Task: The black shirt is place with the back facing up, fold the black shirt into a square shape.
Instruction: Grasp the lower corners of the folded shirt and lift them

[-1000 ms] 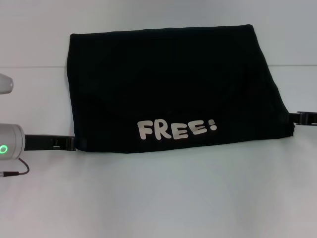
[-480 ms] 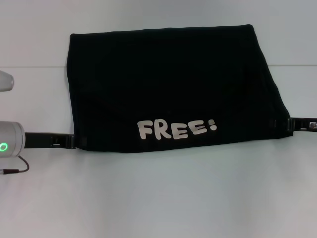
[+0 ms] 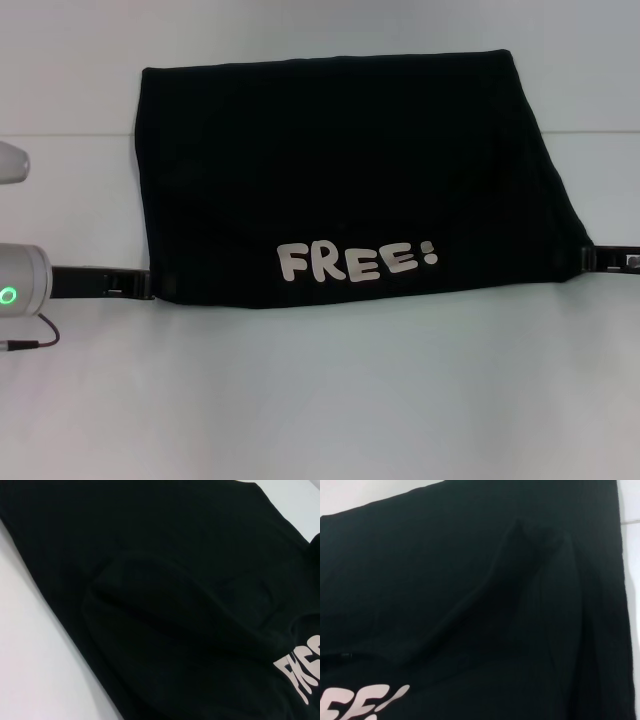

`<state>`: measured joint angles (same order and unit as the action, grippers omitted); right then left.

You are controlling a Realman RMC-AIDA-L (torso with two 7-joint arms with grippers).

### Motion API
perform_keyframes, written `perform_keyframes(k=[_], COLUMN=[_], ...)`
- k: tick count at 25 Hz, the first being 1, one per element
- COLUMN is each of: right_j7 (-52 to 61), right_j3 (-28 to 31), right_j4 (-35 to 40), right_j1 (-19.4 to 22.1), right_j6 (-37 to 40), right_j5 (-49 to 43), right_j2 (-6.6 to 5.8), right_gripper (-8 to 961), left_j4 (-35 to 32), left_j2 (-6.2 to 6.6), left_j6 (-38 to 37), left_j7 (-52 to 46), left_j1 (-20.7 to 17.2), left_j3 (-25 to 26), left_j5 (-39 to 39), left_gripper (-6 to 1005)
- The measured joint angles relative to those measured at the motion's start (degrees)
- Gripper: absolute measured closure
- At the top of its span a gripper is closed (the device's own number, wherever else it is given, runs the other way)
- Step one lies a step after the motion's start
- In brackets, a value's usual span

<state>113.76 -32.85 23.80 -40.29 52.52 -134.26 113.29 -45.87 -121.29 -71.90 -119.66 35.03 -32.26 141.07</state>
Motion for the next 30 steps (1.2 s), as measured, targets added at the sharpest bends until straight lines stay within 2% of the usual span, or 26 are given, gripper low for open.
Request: perform_keyframes(k=[6, 10, 13, 18, 23, 30], right_j7=[-0.1, -1.2, -3.5, -5.5, -8.5, -12.2], right_j3=[0.1, 0.2, 0.3, 0.7, 3.1, 4.6], right_j4=[0.3, 0.7, 2.3, 6.6, 10.4, 13.2], right_j1=[0.4, 1.6, 4.2, 9.5, 14.2, 20.7], right_j6=[0.6, 3.0, 7.0, 17.0, 27.3, 38.7], right_j5=[0.0, 1.0, 3.6, 6.4, 6.7, 6.4], right_j2=[-0.01, -0.28, -0.52, -1.18, -1.54, -3.01], right_gripper=[909, 911, 911, 911, 911, 911], left_j4=[0.1, -0.1, -0.7, -2.7, -4.6, -5.6], left_j2=[0.00, 0.00, 0.00, 0.19, 0.38, 0.98], left_j6=[0.5, 0.2, -1.2, -8.3, -18.4, -28.2], left_j7=[0.2, 0.1, -0.1, 0.8, 4.3, 8.6], left_j1=[-0.1, -0.3, -0.9, -2.2, -3.6, -5.9], left_j3=[0.0, 0.2, 0.5, 1.3, 2.7, 5.6], left_j5=[0.0, 0.0, -0.1, 0.0, 0.0, 0.4], left_gripper=[999, 999, 999, 1000, 1000, 1000])
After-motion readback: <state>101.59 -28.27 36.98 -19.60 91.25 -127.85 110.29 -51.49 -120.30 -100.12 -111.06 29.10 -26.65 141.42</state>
